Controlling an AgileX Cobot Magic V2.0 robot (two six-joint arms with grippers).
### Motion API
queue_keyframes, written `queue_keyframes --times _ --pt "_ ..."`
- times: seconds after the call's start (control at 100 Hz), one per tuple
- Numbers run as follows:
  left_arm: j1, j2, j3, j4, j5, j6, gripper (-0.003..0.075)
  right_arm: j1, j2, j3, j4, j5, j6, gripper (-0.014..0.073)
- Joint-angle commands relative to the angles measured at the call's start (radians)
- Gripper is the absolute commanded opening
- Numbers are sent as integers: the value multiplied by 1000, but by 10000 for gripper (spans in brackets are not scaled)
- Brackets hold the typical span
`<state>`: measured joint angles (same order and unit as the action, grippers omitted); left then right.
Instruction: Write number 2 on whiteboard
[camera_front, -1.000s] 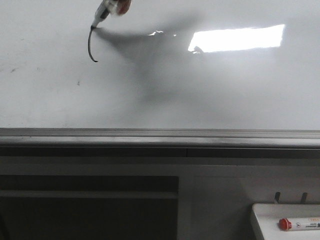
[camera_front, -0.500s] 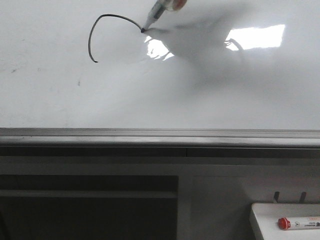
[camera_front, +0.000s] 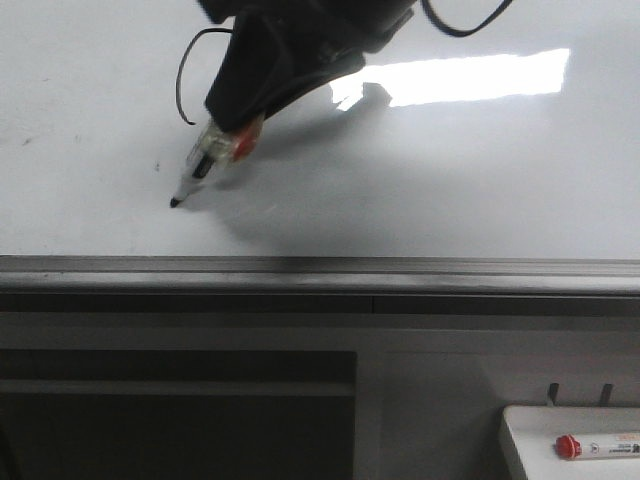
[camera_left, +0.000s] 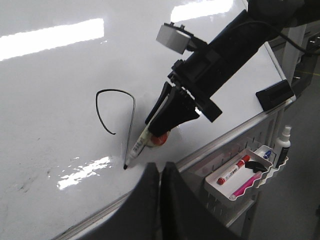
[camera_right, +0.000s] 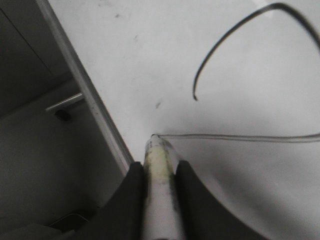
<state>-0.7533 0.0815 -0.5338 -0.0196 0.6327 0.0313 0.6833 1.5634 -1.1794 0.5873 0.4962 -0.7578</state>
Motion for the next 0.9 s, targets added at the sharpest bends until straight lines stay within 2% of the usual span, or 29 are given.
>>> queue_keyframes --times 0.0,0.21,0.35,0.54,0.78,0.89 --pt "-1 14 -23 -9 -83 -12 -20 2 6 -16 -26 -140 11 -57" --pt "-1 14 -23 -9 -83 -12 -20 -7 4 -16 -28 -150 18 -57" --pt "-1 14 -23 -13 -83 -12 -20 -63 -30 3 -29 -117 34 -48" --pt "-1 14 -23 -17 -83 -12 -20 -195 -127 94 -84 -115 83 -48" --pt "-1 14 -23 -17 -83 -12 -20 -422 -285 230 -93 -86 88 -48" --pt "-1 14 -23 -17 -83 -12 -20 -468 -312 255 -93 -89 88 -49"
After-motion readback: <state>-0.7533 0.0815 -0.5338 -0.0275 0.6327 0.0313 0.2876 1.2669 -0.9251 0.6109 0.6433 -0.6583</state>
